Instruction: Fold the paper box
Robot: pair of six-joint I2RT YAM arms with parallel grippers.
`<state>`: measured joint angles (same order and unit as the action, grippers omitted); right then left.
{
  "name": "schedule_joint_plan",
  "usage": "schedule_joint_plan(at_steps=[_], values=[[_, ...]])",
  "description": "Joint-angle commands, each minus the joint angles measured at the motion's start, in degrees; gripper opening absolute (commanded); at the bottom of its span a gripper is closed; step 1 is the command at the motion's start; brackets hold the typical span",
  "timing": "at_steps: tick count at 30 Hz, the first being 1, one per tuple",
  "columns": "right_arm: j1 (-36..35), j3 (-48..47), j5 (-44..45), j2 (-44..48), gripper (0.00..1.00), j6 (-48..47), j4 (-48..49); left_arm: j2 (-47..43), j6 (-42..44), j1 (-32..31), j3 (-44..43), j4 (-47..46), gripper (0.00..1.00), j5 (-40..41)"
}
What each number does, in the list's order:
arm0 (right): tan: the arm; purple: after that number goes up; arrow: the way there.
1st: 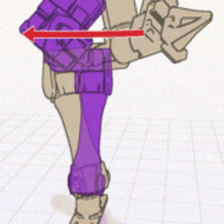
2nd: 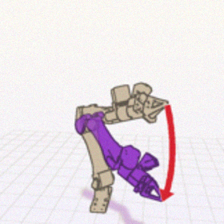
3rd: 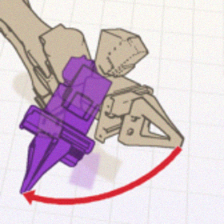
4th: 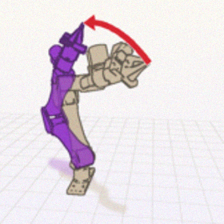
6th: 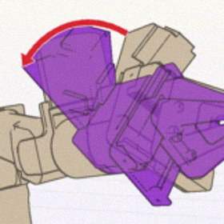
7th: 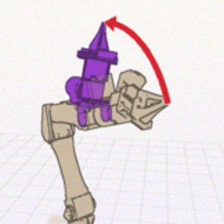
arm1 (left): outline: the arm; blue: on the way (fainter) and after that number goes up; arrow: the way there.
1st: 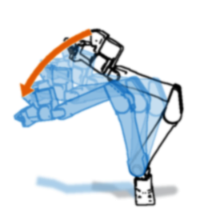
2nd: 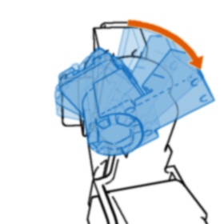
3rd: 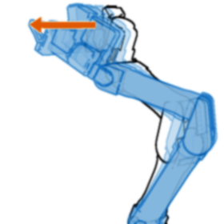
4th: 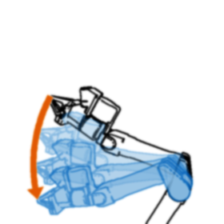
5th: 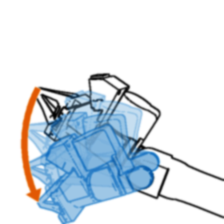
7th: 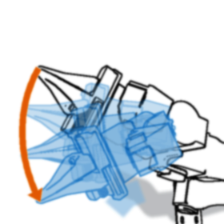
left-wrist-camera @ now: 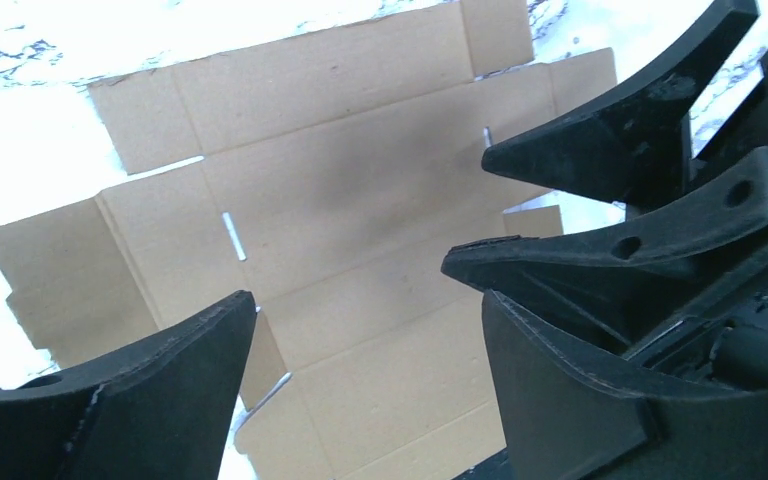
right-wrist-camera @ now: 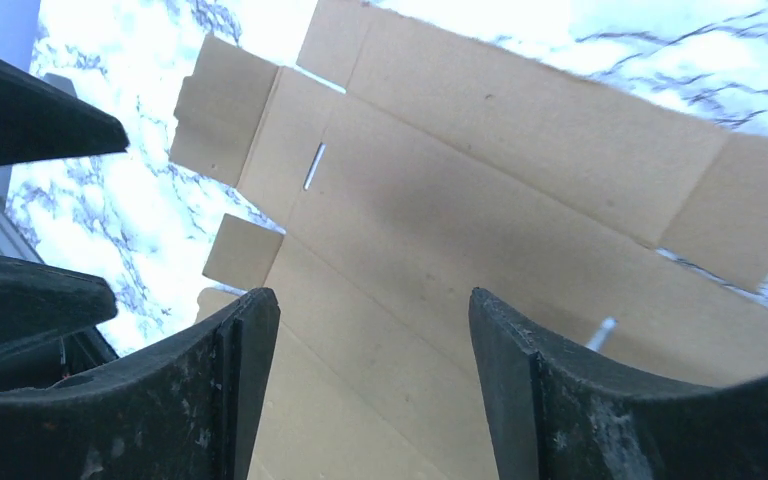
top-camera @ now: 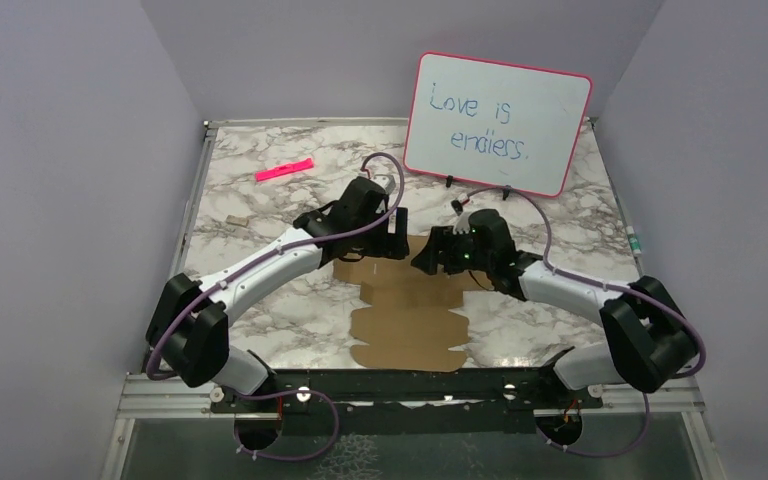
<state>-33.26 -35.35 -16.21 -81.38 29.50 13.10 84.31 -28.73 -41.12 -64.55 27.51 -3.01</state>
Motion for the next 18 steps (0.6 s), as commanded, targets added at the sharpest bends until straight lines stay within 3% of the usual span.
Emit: schedule_joint_plan(at_steps=[1, 10, 18], values=[[2.2, -1.9, 7.4, 4.5, 0.76, -4.0, -10.0, -1.4, -1.8, -0.2, 2.8, -7.1, 0.86, -4.8], [13.8, 0.5, 7.3, 12.5, 0.8, -6.8, -18.6, 5.0, -4.5, -0.2, 5.0, -17.5, 0.89, -12.3], [25.1, 4.2, -0.6, 13.1, 0.8, -6.6, -18.8, 13.4, -5.0, -0.2, 4.5, -22.8, 0.89, -15.0]])
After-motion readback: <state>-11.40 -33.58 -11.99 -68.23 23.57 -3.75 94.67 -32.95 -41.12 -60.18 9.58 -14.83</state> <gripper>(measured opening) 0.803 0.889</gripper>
